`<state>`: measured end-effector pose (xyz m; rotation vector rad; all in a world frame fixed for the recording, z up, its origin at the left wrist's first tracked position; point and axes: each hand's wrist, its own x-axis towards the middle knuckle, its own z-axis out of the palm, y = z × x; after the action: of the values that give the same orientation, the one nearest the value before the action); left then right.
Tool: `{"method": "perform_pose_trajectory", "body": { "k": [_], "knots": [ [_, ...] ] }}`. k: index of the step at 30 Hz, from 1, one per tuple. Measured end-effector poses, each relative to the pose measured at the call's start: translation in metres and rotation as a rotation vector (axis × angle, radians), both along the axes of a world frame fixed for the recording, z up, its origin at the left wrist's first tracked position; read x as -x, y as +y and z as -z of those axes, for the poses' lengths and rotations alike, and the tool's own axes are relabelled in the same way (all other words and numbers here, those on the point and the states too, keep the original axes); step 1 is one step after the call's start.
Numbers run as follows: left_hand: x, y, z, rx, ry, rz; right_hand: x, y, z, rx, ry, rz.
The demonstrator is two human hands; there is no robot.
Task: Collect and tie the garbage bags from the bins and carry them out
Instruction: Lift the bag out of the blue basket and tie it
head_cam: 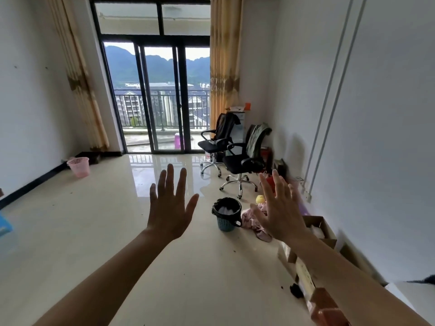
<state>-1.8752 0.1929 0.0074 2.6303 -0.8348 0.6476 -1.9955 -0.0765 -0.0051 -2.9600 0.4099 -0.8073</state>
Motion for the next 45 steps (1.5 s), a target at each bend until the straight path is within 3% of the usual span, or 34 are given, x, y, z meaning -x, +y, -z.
{"method": "perform_pose_trajectory", "body": {
  "k": [11, 19, 27, 39, 45],
  "knots": [
    [-0.257, -0.188, 0.087, -0.164, 0.055, 0.097, -0.24, -0.168, 0.089, -0.141, 0.055, 0.087],
    [-0.448, -0.319, 0.068, -0.183, 0.104, 0.078, -0.443, -0.302, 0.066, -0.134, 0.139, 0.1],
    [-0.616, -0.383, 0.105, -0.197, 0.182, 0.067, -0.608, -0.362, 0.098, -0.129, 0.249, 0.065],
    [-0.895, -0.495, 0.182, -0.328, 0.356, 0.236, -0.827, -0.462, 0.188, -0.205, 0.472, 0.323],
    [-0.959, -0.543, 0.259, -0.337, 0.548, 0.199, -0.877, -0.493, 0.259, -0.293, 0.551, 0.398]
  ]
}}
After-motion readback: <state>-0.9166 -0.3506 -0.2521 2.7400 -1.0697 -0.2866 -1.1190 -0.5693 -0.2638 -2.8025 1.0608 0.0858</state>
